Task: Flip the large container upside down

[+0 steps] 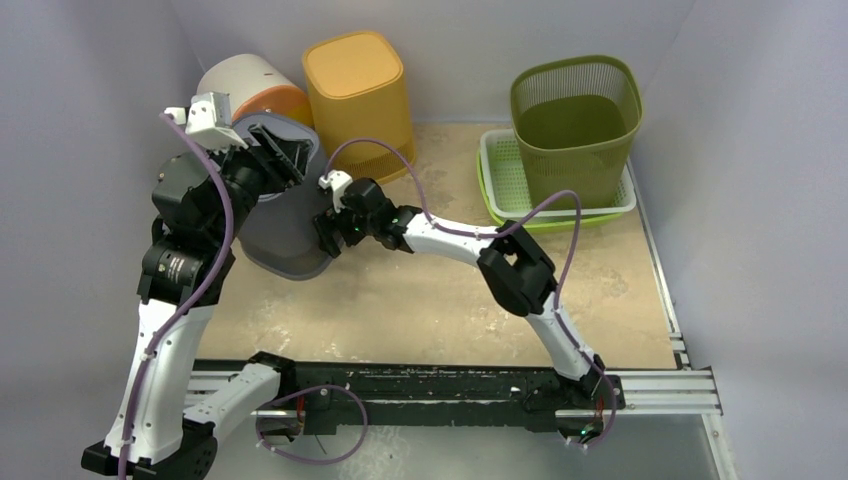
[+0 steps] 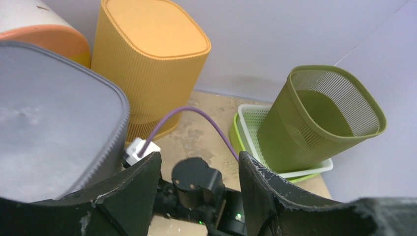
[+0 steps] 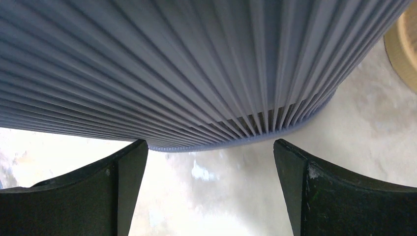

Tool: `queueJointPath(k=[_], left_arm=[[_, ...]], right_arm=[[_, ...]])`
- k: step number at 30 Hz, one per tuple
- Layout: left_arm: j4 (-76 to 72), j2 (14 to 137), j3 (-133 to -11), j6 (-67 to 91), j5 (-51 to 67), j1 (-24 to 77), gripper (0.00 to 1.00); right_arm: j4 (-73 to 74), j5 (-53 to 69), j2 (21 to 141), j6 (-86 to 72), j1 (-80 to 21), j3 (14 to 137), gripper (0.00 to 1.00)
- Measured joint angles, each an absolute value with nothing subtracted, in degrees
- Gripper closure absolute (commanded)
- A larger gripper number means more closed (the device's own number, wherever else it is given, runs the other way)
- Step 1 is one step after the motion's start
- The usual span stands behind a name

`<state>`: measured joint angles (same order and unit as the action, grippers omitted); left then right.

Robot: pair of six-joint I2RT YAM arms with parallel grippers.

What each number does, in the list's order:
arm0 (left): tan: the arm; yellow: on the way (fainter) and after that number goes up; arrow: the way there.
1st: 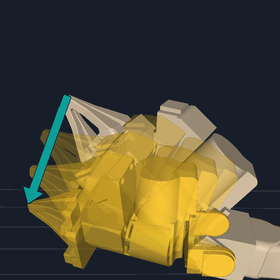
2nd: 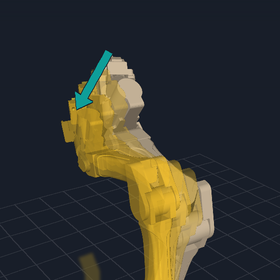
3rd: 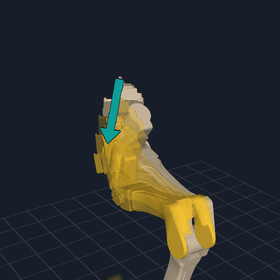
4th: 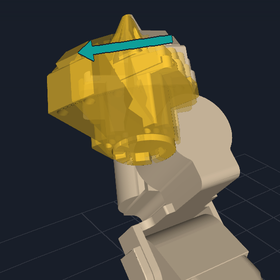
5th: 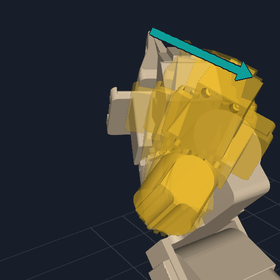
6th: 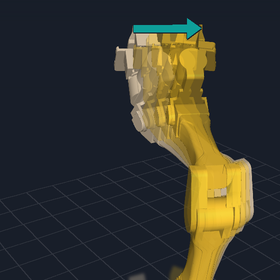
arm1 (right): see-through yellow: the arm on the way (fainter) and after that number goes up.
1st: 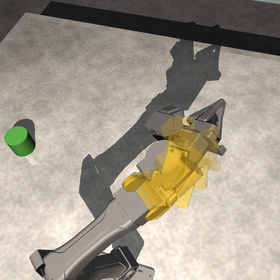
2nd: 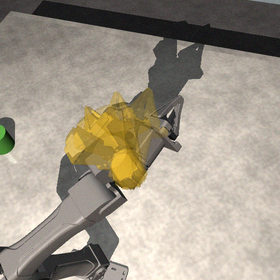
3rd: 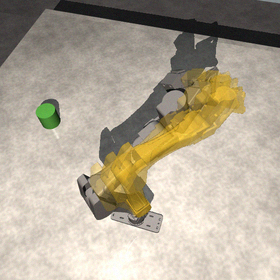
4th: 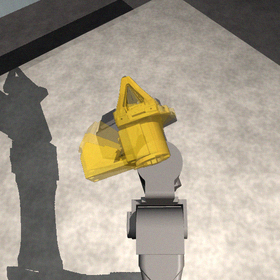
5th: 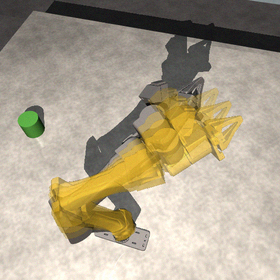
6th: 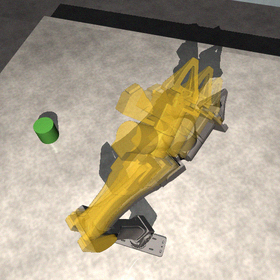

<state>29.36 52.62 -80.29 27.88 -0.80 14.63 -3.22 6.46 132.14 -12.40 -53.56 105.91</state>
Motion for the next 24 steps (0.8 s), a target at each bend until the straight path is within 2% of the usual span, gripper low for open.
queueJointPath(k=[7,11,18,24], left_arm=[[29.23,51.86,-76.38,27.88,0.27,14.63,0.43],[29.21,51.77,-75.09,27.86,0.27,14.63,0.43],[29.06,51.44,-73.84,27.81,0.47,14.63,0.43],[29.17,51.20,-73.34,27.62,0.38,14.63,0.43]], right_arm=[[-3.36,11.55,144.64,-13.72,-53.47,123.46,0.00],[-3.64,13.67,148.27,-14.44,-53.47,128.38,0.00],[-7.51,16.78,151.24,-15.51,-53.45,131.20,0.00],[-11.94,16.29,148.79,-14.94,-53.45,124.07,0.00]])
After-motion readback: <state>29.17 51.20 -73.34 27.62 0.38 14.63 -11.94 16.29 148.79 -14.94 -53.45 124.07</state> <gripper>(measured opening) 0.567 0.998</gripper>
